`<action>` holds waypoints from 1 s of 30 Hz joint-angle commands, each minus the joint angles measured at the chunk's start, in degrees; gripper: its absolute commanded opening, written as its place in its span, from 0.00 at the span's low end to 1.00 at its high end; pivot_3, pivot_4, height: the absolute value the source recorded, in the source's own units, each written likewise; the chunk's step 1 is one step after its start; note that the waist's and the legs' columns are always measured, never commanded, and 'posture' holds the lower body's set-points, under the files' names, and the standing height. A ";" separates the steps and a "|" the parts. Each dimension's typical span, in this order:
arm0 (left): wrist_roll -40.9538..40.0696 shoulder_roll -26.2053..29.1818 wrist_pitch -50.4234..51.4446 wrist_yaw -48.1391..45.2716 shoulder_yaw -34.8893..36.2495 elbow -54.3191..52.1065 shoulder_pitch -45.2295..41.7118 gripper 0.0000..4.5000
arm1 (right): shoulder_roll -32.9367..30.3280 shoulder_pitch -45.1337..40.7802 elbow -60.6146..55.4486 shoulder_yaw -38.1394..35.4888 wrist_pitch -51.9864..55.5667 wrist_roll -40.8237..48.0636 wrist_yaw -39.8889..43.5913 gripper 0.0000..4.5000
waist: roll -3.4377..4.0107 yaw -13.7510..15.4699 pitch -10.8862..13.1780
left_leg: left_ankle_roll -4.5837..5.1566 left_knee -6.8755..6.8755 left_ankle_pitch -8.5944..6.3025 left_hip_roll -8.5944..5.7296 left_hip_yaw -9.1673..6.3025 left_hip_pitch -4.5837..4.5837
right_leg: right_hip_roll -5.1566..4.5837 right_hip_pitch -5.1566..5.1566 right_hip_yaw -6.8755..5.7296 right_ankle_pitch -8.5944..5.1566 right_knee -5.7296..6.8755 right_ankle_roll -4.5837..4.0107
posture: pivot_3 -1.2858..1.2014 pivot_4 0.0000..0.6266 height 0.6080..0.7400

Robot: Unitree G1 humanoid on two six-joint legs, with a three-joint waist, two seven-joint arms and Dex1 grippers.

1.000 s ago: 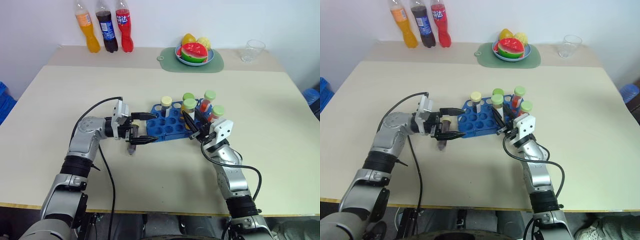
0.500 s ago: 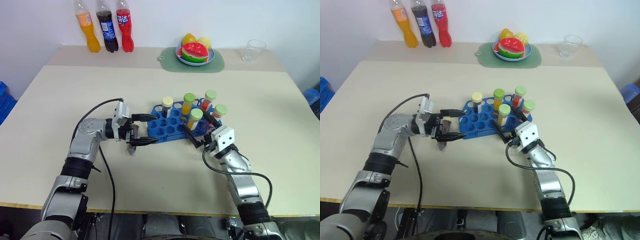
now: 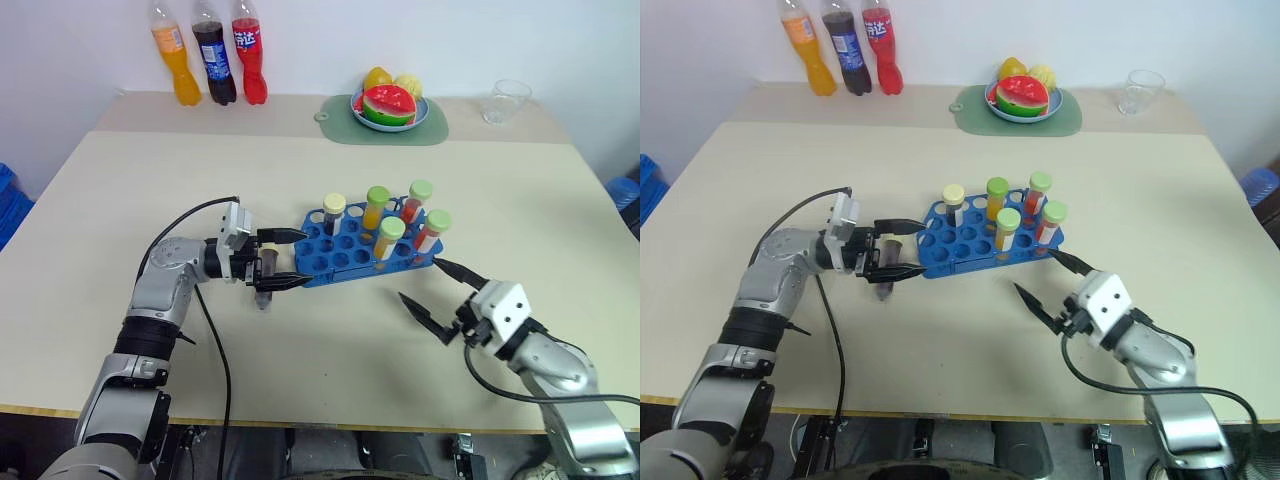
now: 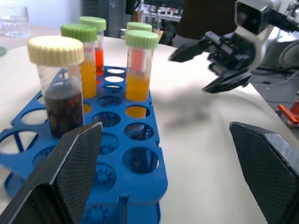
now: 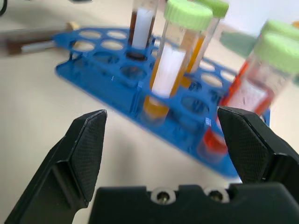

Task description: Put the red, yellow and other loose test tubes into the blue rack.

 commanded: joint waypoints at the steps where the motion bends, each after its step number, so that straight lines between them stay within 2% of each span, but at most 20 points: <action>1: -1.36 0.64 0.79 0.10 1.19 -2.24 0.39 1.00 | -0.07 2.40 -2.84 -4.54 -0.89 4.78 1.69 0.92 | 0.00 0.00 0.00 | 0.00 0.00 0.00 0.00 0.00 0.00 | 0.00 0.00 0.01 -0.01 0.00 -0.01 | 0.52 0.24 1.00; 6: -1.61 0.55 1.44 0.62 1.38 -3.42 1.13 1.00 | 6.98 -2.18 -1.63 -9.23 2.60 8.20 -8.61 0.92 | 0.00 -0.24 0.00 | 0.00 0.00 0.00 0.03 -0.04 0.03 | 0.00 -0.01 0.03 -0.01 0.01 -0.01 | 0.52 0.24 1.00; 9: -1.75 0.35 1.75 1.20 1.43 -4.09 1.48 1.00 | 10.32 -7.39 2.68 -10.62 1.96 4.32 -15.58 0.92 | 0.01 -0.15 0.00 | 0.00 0.00 0.00 0.03 -0.06 0.05 | 0.01 -0.01 0.03 -0.01 0.04 -0.02 | 0.52 0.24 1.00; 14: -1.96 0.42 2.12 1.54 1.53 -4.20 1.43 1.00 | 12.69 -13.18 8.26 -12.03 1.54 3.92 -20.02 0.92 | 0.02 -0.04 0.00 | 0.00 -0.01 0.00 0.00 -0.02 0.01 | 0.00 -0.01 0.02 0.01 0.02 0.01 | 0.52 0.24 1.00; 22: -2.43 0.11 2.92 3.75 2.09 -5.61 2.32 1.00 | 12.73 -21.54 17.57 -11.78 2.04 -0.91 -26.82 0.92 | 0.03 -0.21 0.01 | 0.00 -0.01 0.00 0.00 -0.01 0.01 | -0.01 -0.04 0.05 0.08 0.04 0.13 | 0.52 0.24 1.00; 30: -3.39 -0.29 4.76 8.42 3.60 -9.22 4.41 1.00 | 12.81 -19.17 13.94 -10.35 -0.92 -3.46 -27.05 0.92 | 0.03 -0.06 0.00 | 0.00 -0.05 0.00 0.01 -0.02 0.01 | -0.01 -0.05 0.04 0.09 0.05 0.15 | 0.52 0.24 1.00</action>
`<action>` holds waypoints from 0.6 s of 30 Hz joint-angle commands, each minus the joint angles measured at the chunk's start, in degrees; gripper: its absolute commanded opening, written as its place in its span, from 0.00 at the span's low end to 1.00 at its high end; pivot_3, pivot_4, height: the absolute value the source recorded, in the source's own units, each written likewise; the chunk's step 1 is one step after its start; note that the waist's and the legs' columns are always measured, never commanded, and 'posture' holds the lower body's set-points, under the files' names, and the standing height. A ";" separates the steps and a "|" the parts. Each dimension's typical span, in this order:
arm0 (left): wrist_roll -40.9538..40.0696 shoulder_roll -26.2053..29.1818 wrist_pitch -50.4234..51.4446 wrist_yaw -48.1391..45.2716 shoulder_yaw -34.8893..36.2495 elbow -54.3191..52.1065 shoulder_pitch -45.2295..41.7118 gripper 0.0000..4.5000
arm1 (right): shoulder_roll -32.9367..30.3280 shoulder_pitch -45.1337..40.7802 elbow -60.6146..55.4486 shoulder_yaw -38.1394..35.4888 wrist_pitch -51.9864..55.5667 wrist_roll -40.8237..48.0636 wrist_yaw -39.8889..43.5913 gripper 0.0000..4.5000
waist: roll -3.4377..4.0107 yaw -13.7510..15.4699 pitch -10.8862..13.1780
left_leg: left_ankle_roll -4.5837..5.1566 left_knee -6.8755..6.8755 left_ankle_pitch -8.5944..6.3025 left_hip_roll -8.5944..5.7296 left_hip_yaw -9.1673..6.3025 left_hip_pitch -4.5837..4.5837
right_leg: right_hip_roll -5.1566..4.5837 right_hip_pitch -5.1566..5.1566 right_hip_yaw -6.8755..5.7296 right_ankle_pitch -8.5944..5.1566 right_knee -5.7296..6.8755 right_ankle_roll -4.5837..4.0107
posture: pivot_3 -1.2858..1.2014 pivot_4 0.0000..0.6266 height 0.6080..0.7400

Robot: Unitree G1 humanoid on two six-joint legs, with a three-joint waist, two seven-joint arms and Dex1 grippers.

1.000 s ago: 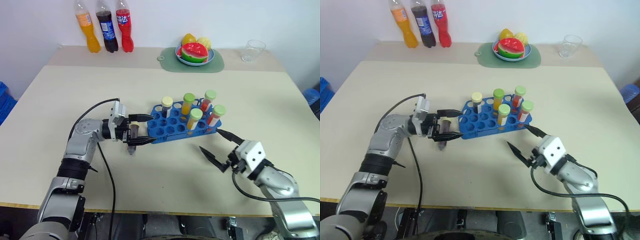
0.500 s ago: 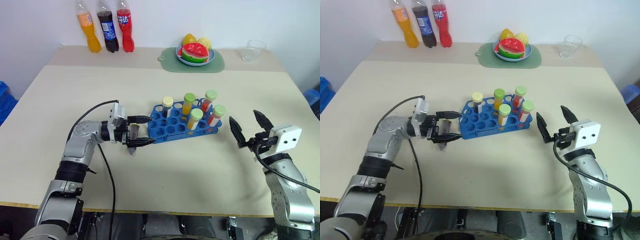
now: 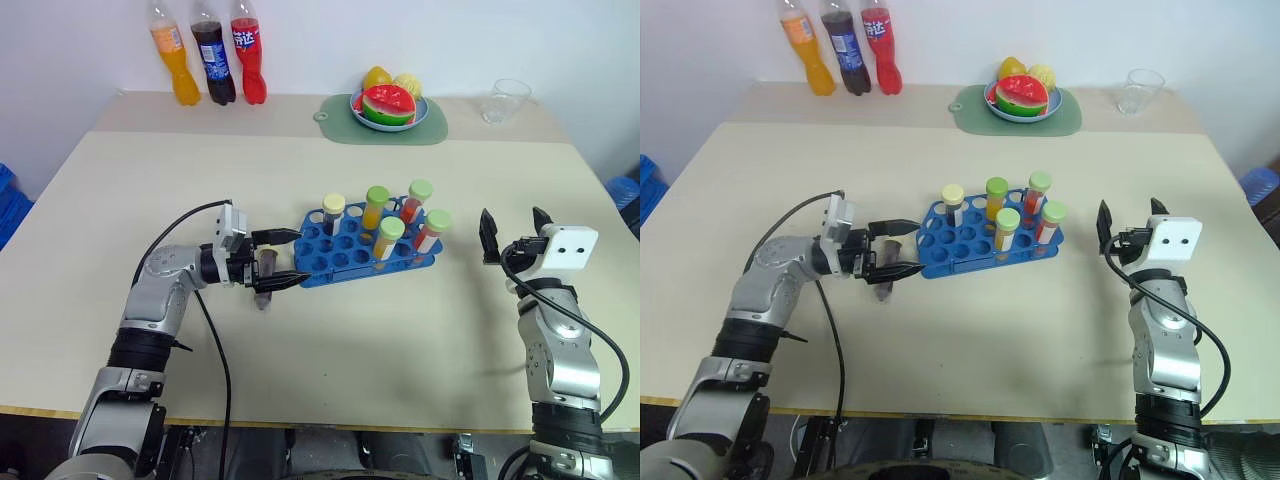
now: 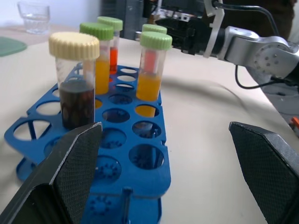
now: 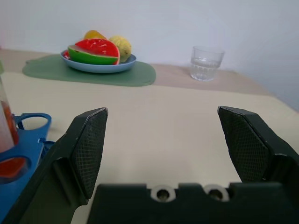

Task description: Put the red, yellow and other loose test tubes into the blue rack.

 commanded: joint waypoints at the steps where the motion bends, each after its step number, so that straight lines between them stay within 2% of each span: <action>1: -1.58 -0.72 0.40 4.04 2.52 -3.36 0.26 1.00 | -0.50 2.97 -6.08 0.35 -2.94 -0.56 1.81 0.92 | 0.00 0.02 0.00 | 0.00 0.00 0.00 0.00 0.00 0.00 | 0.00 0.00 0.00 0.00 0.00 0.00 | 0.52 0.24 1.00; 6: -1.47 -1.85 2.64 11.27 4.08 -5.13 0.42 1.00 | -3.50 8.55 -14.35 1.22 -0.94 4.42 9.78 0.92 | 0.00 -0.03 0.00 | 0.00 0.00 0.00 0.00 -0.02 0.01 | 0.00 0.01 0.01 0.00 0.00 0.01 | 0.52 0.24 1.00; 10: 2.36 -2.40 5.21 25.11 6.30 -8.02 0.09 1.00 | -12.61 18.41 -25.82 0.81 2.35 12.17 24.05 0.92 | -0.01 0.14 0.00 | 0.00 -0.01 0.00 0.01 -0.07 0.00 | 0.00 0.01 -0.01 0.00 -0.02 0.02 | 0.52 0.24 1.00; 13: 3.76 -0.10 13.64 31.60 6.21 -11.07 -0.11 1.00 | -16.98 19.78 -28.09 -1.45 5.06 16.29 27.77 0.92 | -0.06 -0.24 0.00 | 0.00 0.00 -0.01 0.02 -0.09 0.07 | 0.01 0.09 -0.01 0.00 -0.06 0.03 | 0.52 0.24 1.00; 18: -0.84 3.26 31.30 35.52 7.30 -12.10 -4.56 1.00 | -21.64 16.27 -27.43 -2.02 8.14 18.53 31.19 0.92 | -0.09 0.00 0.01 | 0.00 0.03 0.00 0.02 -0.06 0.13 | 0.02 0.13 0.03 -0.01 -0.05 -0.01 | 0.52 0.24 1.00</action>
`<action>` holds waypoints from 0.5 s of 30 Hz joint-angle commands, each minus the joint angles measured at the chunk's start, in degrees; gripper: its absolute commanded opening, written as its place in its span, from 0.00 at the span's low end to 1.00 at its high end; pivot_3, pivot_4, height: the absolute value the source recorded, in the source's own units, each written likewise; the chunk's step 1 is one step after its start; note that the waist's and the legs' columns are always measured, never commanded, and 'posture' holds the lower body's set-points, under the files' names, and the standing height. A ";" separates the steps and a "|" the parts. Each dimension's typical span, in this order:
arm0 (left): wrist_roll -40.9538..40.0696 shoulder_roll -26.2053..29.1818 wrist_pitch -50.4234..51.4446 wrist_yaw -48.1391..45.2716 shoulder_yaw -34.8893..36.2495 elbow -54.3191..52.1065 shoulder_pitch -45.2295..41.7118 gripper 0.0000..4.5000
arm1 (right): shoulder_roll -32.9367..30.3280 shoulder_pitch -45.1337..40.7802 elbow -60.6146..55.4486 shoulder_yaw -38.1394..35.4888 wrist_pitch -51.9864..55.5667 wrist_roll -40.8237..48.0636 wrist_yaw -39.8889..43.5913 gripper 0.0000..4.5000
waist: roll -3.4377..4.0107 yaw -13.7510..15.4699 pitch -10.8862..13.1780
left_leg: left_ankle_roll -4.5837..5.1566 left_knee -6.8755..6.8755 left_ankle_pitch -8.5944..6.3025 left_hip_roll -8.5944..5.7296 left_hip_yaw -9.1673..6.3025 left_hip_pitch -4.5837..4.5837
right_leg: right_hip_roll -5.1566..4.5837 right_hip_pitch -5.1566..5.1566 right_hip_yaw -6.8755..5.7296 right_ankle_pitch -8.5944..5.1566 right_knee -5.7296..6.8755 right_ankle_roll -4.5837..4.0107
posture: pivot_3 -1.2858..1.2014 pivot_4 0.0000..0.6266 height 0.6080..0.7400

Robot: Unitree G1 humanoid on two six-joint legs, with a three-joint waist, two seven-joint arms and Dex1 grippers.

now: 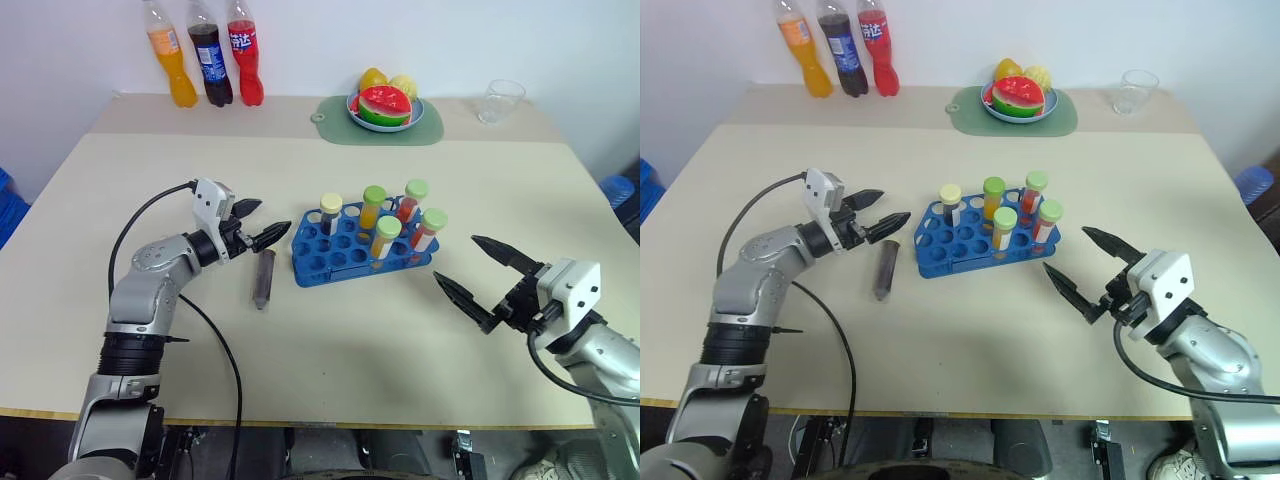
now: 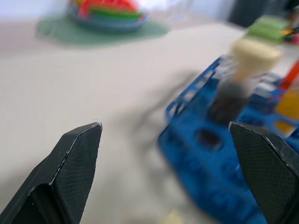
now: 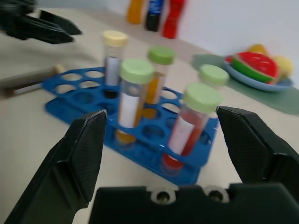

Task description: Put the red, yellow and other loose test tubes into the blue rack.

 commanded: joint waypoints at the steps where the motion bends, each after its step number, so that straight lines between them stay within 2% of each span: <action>1: -2.38 2.83 13.02 3.61 1.16 -2.25 -4.95 1.00 | -1.96 -3.17 -0.97 -0.66 1.51 1.78 1.79 0.92 | -0.04 0.09 0.02 | 0.00 0.00 0.00 0.00 -0.01 0.00 | 0.00 0.00 -0.01 0.00 0.00 0.00 | 0.52 0.24 1.00; 8: -9.68 5.87 40.01 5.84 2.28 -5.32 -11.51 1.00 | -2.96 -5.73 -0.17 2.12 3.07 0.48 4.48 0.92 | -0.06 0.08 0.04 | 0.00 -0.01 0.00 -0.03 -0.02 -0.10 | -0.01 -0.04 -0.02 0.00 -0.04 0.06 | 0.52 0.24 1.00; 12: -12.35 6.24 51.57 6.72 3.23 -4.84 -15.66 1.00 | -4.03 -6.81 0.92 2.95 3.33 -0.25 6.14 0.92 | -0.10 0.06 0.06 | 0.00 0.00 0.00 -0.03 -0.02 -0.10 | -0.01 -0.06 -0.03 -0.01 0.01 0.08 | 0.52 0.24 1.00; 15: -13.31 8.31 57.24 6.70 0.15 -3.48 -18.00 1.00 | -4.40 -7.89 1.67 3.15 3.42 -0.50 6.92 0.92 | -0.10 0.05 0.06 | -0.01 0.00 0.00 -0.04 -0.02 -0.08 | 0.00 -0.05 -0.02 -0.01 0.01 0.07 | 0.52 0.24 1.00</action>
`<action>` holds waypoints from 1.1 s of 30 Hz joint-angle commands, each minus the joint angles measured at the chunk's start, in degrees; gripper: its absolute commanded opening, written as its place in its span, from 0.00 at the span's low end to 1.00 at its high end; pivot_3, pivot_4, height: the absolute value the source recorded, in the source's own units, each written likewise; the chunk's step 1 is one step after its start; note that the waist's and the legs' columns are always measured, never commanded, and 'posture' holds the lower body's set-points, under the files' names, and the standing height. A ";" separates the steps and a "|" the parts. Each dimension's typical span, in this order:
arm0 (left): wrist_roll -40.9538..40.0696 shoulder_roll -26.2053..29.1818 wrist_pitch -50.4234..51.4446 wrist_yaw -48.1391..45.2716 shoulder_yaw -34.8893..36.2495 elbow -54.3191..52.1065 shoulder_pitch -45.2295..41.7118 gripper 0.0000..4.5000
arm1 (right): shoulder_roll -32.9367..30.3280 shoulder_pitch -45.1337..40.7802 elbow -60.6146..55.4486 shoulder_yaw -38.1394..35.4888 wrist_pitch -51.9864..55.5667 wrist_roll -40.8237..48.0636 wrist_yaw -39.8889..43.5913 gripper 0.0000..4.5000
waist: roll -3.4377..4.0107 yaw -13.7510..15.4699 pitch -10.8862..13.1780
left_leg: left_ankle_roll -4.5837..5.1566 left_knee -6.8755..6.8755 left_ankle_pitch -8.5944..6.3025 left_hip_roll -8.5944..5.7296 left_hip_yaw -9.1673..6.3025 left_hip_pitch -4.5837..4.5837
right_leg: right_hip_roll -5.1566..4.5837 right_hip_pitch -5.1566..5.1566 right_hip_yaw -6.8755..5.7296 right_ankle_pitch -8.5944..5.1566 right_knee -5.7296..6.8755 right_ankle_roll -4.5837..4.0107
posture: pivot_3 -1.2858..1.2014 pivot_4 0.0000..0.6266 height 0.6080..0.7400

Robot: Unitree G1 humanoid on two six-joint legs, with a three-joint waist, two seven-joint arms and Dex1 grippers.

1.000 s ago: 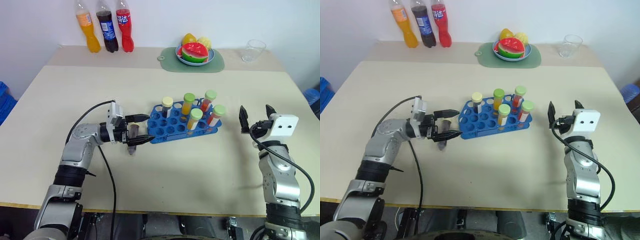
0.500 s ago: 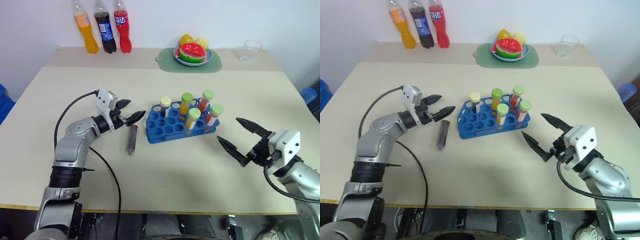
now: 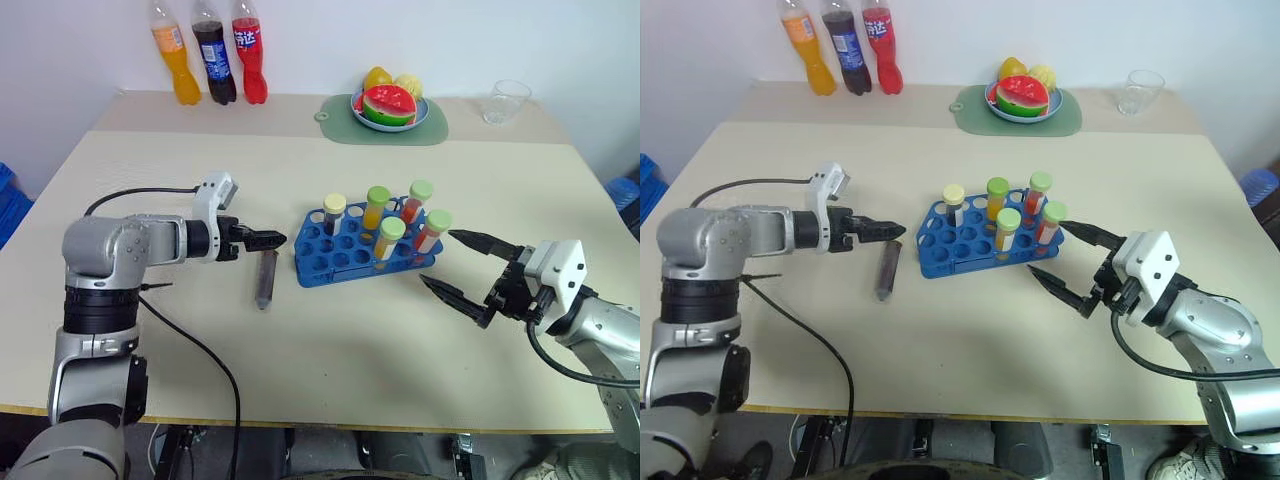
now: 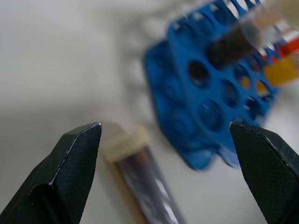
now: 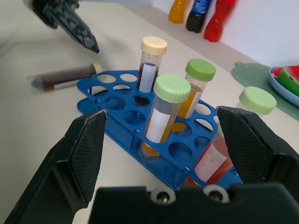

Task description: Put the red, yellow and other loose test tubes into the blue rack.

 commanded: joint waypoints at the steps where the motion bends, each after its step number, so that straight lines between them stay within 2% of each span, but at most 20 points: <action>1: -2.25 3.43 5.58 0.04 -2.89 0.73 -3.06 1.00 | -0.79 -1.69 0.54 -0.16 0.06 -0.06 0.94 0.92 | 0.00 -0.04 0.00 | 0.00 0.00 0.00 0.00 0.00 0.00 | 0.00 0.00 0.00 0.00 0.01 0.00 | 0.52 0.24 1.00; 5: -6.45 8.53 5.70 0.35 -11.13 5.12 -6.05 1.00 | -0.46 -2.96 1.03 0.20 0.41 -0.31 1.16 0.92 | 0.00 -0.04 0.00 | -0.01 -0.01 0.00 0.01 -0.01 0.01 | 0.00 -0.04 0.01 0.00 0.06 0.00 | 0.52 0.24 1.00; 8: -8.70 10.08 5.70 1.33 -15.39 9.46 -9.20 1.00 | -0.26 -3.46 1.53 0.46 0.28 -0.61 1.26 0.92 | -0.02 0.11 0.01 | -0.01 -0.01 0.00 0.00 -0.01 0.00 | -0.01 -0.04 0.01 -0.01 0.04 -0.01 | 0.52 0.24 1.00; 15: -12.61 8.85 5.70 6.00 -21.12 20.85 -16.26 1.00 | 0.58 -3.66 2.28 1.33 -0.67 -1.77 1.23 0.92 | -0.03 0.07 0.02 | -0.01 0.00 0.01 -0.03 0.02 -0.04 | -0.03 -0.05 0.01 -0.01 0.00 -0.01 | 0.52 0.24 1.00; 22: -20.06 7.93 5.70 11.63 -27.54 29.95 -21.84 1.00 | 0.77 -4.14 3.87 1.02 -1.61 -2.36 1.79 0.92 | -0.05 0.01 0.03 | -0.01 0.00 0.01 -0.03 0.01 -0.05 | -0.03 -0.09 0.02 -0.01 0.05 0.01 | 0.52 0.24 1.00; 33: -31.08 4.91 5.70 24.97 -29.91 38.73 -26.07 1.00 | 1.08 -1.79 3.81 0.27 -2.98 -2.44 1.91 0.92 | -0.07 0.06 0.04 | -0.02 0.00 0.01 -0.04 0.02 -0.08 | -0.03 -0.09 0.02 -0.01 0.05 0.02 | 0.52 0.24 1.00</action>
